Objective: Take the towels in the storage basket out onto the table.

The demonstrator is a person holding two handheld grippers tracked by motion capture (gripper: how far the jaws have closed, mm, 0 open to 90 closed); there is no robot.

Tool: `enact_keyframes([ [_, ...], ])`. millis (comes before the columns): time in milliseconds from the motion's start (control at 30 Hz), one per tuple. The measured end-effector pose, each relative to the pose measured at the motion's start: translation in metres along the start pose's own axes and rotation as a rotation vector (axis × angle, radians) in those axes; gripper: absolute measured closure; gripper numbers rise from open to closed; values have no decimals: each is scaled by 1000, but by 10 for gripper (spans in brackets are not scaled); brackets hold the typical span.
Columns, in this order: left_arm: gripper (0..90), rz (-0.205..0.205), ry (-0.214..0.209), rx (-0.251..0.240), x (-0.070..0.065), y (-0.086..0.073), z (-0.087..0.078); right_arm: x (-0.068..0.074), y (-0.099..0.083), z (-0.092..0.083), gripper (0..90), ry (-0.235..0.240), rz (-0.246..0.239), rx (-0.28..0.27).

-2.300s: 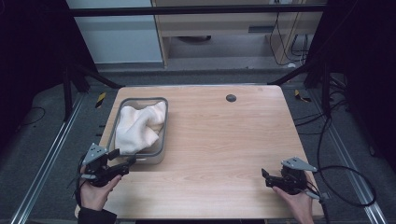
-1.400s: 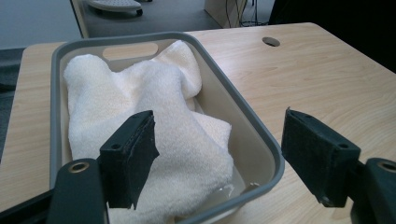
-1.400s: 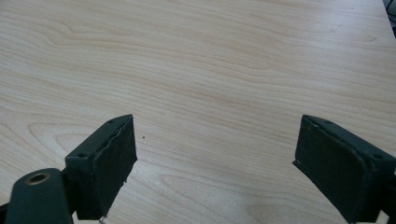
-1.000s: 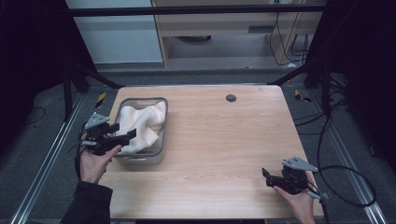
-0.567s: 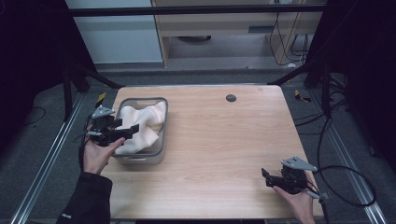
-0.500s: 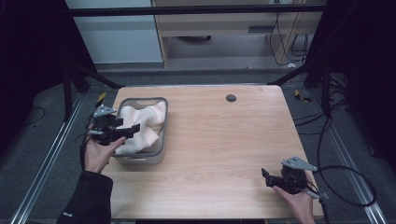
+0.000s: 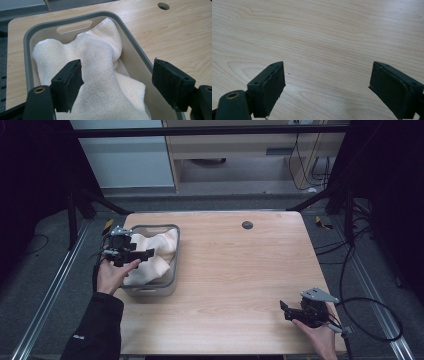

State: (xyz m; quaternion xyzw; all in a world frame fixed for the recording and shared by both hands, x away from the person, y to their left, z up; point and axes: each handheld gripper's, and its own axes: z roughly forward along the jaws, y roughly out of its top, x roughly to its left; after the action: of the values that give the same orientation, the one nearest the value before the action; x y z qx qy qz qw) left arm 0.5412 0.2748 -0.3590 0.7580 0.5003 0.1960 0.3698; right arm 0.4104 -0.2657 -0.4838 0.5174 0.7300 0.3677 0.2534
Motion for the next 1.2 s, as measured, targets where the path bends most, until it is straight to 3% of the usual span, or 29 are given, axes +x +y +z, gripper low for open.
enact_keyframes([
  [533,219,10,20,82,5,9,20,0,-1,2,128,1,-16,15],
  [1200,206,25,29,204,7,4,41,1,-1,5,127,11,-35,36],
])
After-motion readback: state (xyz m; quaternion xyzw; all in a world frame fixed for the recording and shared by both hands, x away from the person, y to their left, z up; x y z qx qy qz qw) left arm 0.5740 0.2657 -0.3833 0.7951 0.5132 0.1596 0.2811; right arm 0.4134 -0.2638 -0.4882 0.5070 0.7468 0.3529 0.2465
